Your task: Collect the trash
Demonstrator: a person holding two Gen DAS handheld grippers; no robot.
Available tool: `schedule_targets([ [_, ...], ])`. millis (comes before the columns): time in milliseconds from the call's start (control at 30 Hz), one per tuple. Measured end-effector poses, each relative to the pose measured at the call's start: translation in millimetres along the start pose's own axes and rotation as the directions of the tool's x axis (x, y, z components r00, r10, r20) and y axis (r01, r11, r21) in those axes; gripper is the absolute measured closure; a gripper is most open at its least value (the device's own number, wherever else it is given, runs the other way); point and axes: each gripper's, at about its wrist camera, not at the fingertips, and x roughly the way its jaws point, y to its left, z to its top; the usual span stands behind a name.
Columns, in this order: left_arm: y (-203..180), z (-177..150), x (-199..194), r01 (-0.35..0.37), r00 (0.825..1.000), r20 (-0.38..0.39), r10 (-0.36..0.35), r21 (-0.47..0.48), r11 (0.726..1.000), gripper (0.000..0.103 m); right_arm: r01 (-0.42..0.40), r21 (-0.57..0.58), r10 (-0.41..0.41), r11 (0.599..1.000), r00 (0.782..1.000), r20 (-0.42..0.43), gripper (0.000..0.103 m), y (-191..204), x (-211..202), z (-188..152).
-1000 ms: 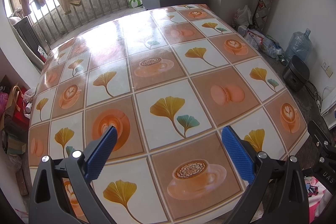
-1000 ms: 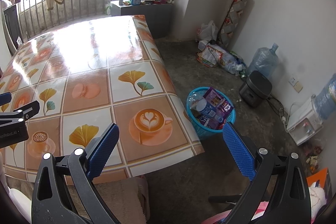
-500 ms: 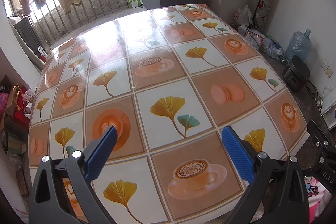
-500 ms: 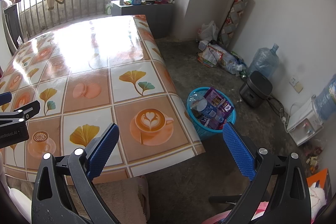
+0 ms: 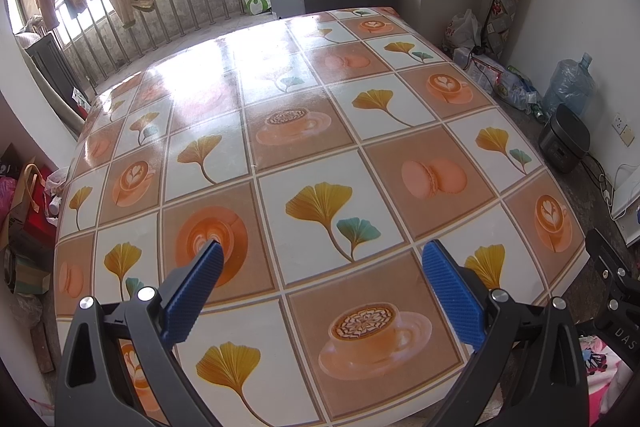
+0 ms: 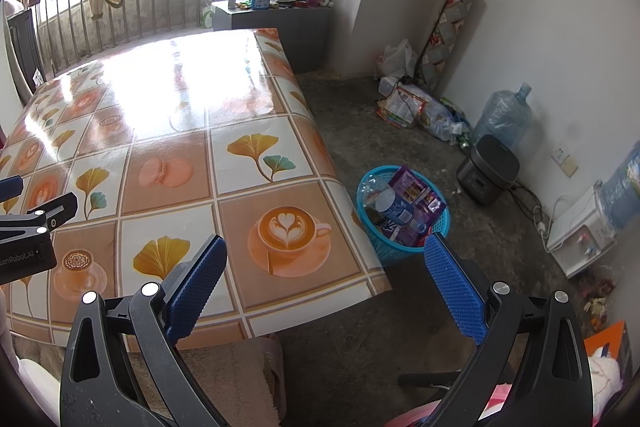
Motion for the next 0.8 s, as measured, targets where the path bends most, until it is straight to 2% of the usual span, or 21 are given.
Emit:
schedule_targets([
  [800,0.1,-1.5,0.5,0.001,1.0,0.002,-0.001,0.001,1.0,0.006,-0.002,-0.001,0.002,1.0,1.0,0.003,0.008,3.5,-0.2,2.2],
])
